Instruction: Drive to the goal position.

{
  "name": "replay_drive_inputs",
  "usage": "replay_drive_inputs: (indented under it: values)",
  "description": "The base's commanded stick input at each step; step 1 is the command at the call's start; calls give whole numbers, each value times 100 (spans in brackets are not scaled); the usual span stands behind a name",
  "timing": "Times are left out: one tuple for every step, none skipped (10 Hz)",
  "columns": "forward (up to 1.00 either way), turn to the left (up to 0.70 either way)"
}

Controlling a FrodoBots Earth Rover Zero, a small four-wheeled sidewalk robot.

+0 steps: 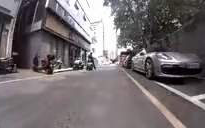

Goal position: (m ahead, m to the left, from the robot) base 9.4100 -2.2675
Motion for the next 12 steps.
replay_drive_inputs:
  values:
    - [70, 0]
    - [70, 0]
    - [70, 0]
    - [70, 0]
    - [70, 0]
    - [70, 0]
    - [70, 0]
    - [70, 0]
    - [70, 0]
    - [70, 0]
    - [70, 0]
    - [70, 0]
